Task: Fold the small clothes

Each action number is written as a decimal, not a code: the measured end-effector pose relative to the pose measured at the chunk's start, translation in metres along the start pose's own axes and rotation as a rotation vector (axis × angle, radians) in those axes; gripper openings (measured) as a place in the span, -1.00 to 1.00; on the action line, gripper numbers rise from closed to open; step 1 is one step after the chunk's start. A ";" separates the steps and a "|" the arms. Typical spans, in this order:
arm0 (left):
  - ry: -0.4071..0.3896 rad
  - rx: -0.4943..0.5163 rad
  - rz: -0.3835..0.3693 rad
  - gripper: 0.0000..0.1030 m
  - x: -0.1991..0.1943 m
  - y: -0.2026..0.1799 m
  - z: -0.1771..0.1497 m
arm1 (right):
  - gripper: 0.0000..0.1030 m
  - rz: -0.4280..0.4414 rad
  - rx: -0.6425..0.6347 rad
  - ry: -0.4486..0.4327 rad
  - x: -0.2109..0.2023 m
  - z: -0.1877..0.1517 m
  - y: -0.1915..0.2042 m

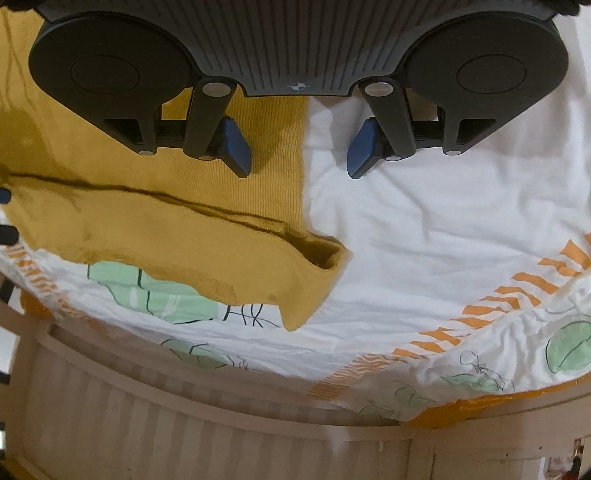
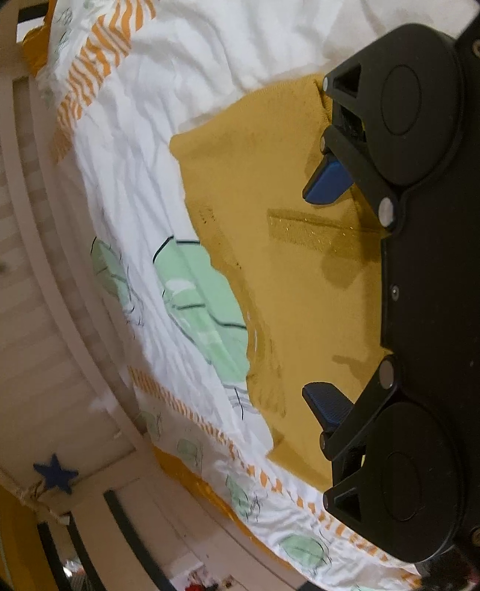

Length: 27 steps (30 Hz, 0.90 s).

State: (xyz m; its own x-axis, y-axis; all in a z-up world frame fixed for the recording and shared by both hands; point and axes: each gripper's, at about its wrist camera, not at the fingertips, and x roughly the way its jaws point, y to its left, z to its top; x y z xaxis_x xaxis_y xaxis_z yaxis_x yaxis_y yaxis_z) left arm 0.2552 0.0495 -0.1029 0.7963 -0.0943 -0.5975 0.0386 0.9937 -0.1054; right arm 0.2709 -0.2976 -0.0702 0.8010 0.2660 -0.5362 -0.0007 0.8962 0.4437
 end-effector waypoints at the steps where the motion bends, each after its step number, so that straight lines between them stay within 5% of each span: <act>1: 0.000 0.007 0.005 0.10 0.000 -0.001 0.000 | 0.98 -0.005 0.007 0.007 0.003 0.000 -0.001; 9: -0.004 -0.020 -0.015 0.10 0.001 0.001 -0.001 | 0.09 -0.081 0.027 0.053 0.015 0.002 -0.004; 12: -0.004 -0.013 -0.010 0.10 0.001 0.002 -0.002 | -0.67 -0.083 0.024 0.067 0.016 0.004 -0.003; 21: -0.003 -0.012 -0.009 0.10 0.001 0.002 -0.002 | -0.75 -0.028 -0.077 -0.029 -0.018 0.040 0.031; 27: -0.003 -0.011 -0.009 0.10 0.001 0.003 -0.001 | -0.75 -0.130 -0.099 -0.059 -0.028 0.070 0.015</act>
State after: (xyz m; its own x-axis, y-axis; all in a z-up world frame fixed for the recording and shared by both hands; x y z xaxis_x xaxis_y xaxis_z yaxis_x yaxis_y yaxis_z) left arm 0.2555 0.0524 -0.1052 0.7979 -0.1029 -0.5939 0.0389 0.9921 -0.1197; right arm 0.2901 -0.3160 0.0015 0.8318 0.1270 -0.5403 0.0485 0.9531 0.2986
